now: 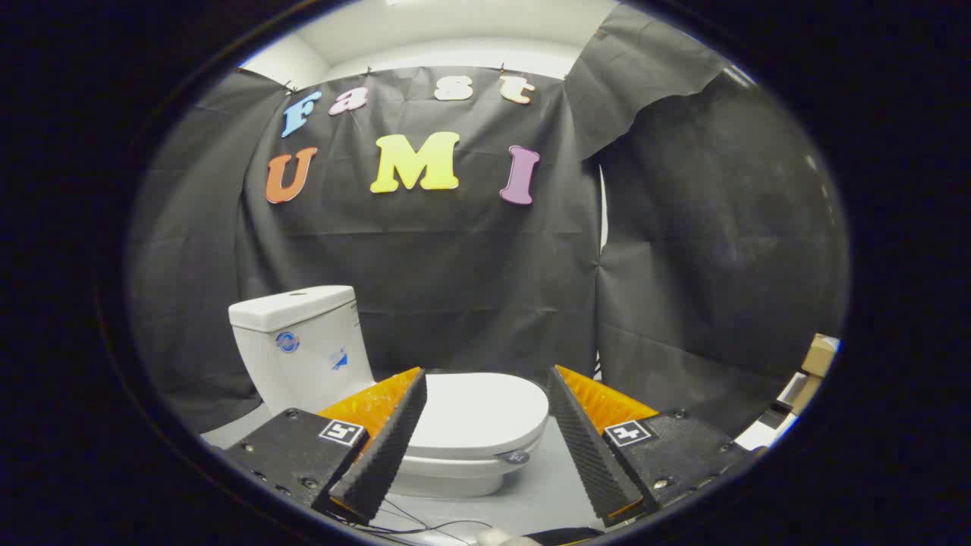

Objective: Open the toilet lid.

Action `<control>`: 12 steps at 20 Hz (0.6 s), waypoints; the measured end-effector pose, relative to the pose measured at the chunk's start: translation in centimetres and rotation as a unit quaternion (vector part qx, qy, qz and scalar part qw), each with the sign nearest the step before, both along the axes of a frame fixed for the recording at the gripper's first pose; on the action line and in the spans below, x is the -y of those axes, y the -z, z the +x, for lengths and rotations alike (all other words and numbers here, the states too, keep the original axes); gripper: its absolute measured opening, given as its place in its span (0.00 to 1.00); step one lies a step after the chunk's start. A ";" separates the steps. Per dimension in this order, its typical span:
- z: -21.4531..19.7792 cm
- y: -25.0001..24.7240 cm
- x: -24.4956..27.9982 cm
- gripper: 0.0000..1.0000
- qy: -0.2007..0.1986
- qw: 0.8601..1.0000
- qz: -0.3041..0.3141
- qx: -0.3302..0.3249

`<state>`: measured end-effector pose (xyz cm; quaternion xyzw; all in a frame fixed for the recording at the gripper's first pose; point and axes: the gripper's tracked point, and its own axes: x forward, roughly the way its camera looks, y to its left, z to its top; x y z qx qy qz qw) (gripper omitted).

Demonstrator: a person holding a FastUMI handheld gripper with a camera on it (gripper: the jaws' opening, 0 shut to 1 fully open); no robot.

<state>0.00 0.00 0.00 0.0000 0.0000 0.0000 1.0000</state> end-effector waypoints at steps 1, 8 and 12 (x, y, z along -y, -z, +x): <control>0.1 -0.1 -0.1 1.00 -0.002 1.000 0.001 0.000; 0.0 -0.4 -0.2 1.00 -0.006 1.000 -0.006 -0.001; 0.1 -0.8 -0.5 1.00 -0.010 1.000 -0.002 0.000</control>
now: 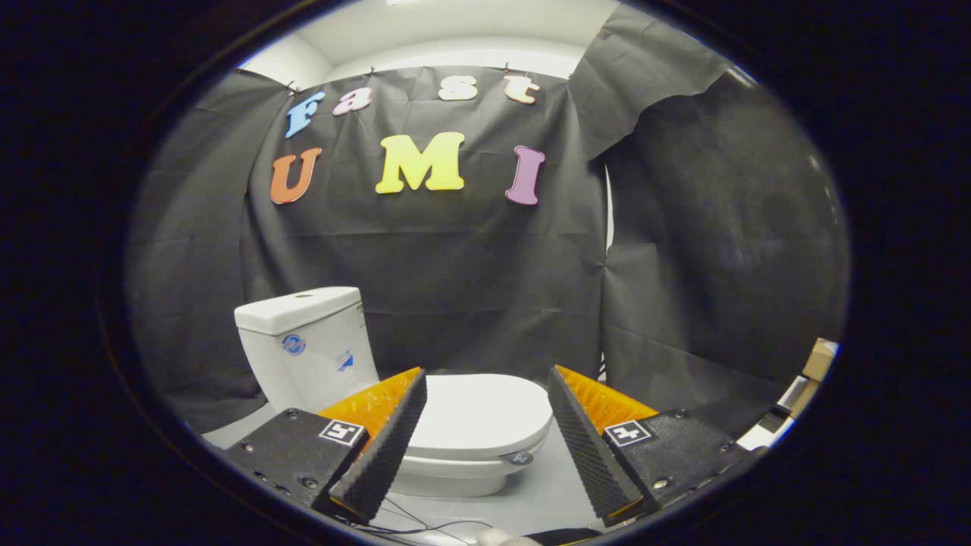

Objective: Open the toilet lid.

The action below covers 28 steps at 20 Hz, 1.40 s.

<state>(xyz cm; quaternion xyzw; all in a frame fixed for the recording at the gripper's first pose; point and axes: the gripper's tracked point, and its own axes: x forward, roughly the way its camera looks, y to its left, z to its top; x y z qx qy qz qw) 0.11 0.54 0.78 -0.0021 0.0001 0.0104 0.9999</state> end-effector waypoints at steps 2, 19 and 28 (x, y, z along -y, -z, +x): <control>0.2 -0.1 -0.1 1.00 -0.001 1.000 0.000 0.001; 6.0 -3.0 1.1 1.00 -0.014 1.000 0.019 0.002; 12.0 1.1 2.1 1.00 -0.073 0.995 0.052 -0.051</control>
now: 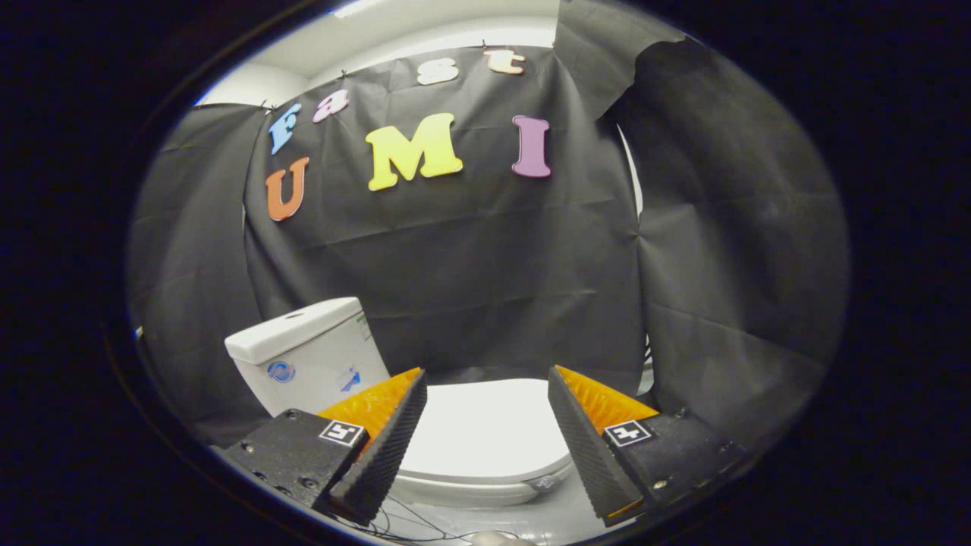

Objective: Open the toilet lid.

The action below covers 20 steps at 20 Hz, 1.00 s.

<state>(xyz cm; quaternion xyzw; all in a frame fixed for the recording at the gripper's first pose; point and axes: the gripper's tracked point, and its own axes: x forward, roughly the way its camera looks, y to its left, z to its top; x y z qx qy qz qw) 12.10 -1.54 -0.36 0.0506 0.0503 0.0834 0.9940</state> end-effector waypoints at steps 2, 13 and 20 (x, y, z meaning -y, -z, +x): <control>1.0 2.0 0.7 1.00 -0.003 1.000 0.008 -0.020; 4.2 15.1 5.0 0.99 0.014 0.976 0.139 -0.166; 4.6 22.5 6.6 0.98 0.025 0.917 0.295 -0.268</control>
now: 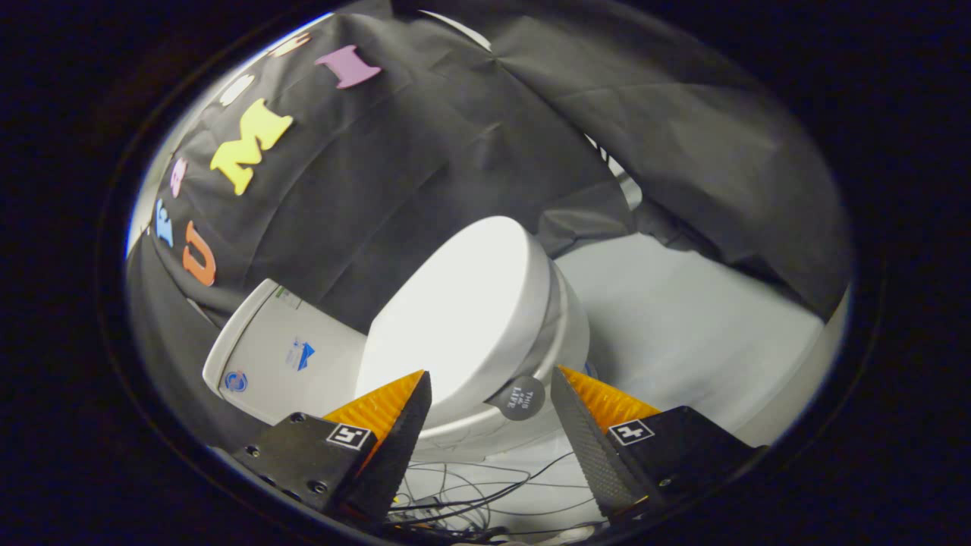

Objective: Open the toilet lid.

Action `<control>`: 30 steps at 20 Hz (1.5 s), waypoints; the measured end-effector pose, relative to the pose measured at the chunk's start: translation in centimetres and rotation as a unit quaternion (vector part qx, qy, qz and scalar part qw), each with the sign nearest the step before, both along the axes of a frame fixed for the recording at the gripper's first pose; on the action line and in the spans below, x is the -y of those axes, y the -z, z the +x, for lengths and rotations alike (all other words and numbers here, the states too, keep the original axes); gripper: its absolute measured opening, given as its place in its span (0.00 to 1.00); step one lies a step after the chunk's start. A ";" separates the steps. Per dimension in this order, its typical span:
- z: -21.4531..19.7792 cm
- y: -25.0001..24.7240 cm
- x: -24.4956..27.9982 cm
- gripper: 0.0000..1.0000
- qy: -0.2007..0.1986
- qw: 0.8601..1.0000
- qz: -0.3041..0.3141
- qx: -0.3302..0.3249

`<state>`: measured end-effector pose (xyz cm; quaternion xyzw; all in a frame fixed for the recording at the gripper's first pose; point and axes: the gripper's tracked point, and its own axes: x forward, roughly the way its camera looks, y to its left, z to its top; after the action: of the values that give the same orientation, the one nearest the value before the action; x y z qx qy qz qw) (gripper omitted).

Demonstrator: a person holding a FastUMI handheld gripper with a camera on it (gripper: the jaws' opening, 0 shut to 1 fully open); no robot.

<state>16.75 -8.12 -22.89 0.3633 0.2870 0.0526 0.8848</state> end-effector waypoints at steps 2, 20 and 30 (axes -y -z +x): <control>0.5 0.7 0.1 0.97 0.004 1.000 0.028 -0.009; 2.8 5.5 -0.4 0.23 0.027 0.972 0.226 -0.064; 2.4 5.2 -1.2 0.10 -0.014 0.963 0.259 -0.074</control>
<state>19.15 -6.91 -28.06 0.5787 0.3334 0.1101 0.7361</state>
